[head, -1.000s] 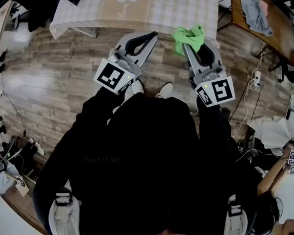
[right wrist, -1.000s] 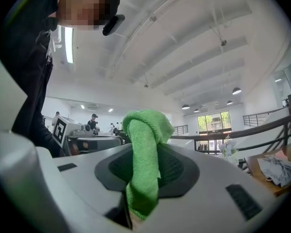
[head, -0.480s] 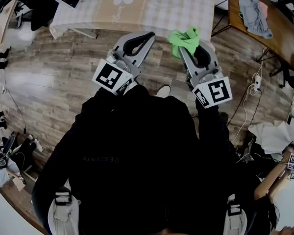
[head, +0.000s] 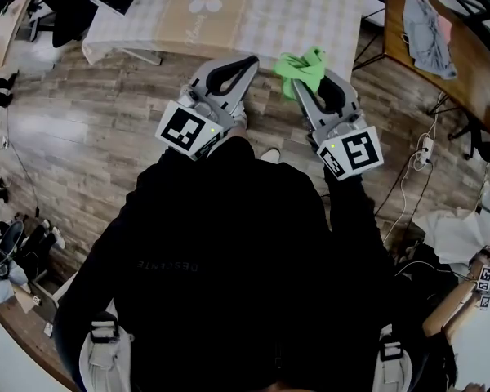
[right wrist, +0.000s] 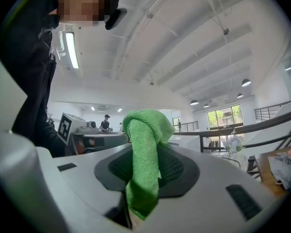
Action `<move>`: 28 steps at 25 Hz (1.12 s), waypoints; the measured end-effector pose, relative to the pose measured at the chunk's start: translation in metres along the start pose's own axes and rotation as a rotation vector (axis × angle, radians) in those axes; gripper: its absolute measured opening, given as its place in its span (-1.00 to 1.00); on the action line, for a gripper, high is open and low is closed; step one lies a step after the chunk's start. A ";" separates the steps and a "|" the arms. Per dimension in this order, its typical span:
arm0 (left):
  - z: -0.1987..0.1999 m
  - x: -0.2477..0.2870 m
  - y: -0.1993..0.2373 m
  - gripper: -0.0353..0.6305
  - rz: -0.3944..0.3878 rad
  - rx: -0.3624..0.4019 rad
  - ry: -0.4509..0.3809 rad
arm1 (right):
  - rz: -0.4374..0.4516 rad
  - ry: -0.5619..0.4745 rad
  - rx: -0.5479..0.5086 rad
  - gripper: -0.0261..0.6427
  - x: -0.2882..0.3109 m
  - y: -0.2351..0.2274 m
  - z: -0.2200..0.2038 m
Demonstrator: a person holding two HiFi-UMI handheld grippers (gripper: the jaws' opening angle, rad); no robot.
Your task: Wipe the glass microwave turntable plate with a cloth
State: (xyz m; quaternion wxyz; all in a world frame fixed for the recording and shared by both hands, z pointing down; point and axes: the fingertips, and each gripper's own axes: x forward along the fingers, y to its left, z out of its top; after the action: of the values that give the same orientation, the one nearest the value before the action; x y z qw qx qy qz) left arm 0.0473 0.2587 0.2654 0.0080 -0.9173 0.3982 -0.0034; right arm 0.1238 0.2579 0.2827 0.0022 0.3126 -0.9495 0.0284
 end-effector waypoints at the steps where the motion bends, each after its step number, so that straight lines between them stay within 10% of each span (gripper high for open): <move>1: -0.001 0.000 0.002 -0.83 -0.001 -0.001 -0.002 | -0.002 0.000 -0.002 -0.56 0.002 -0.001 -0.001; 28: -0.023 0.117 0.229 -0.83 -0.144 -0.054 0.023 | -0.141 0.108 0.029 -0.54 0.216 -0.133 -0.010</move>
State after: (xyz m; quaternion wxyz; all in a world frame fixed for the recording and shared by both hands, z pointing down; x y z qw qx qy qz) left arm -0.0405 0.0169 0.2843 -0.0214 -0.9433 0.3314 -0.0037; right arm 0.0290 0.0234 0.3042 0.0511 0.3768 -0.9230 0.0586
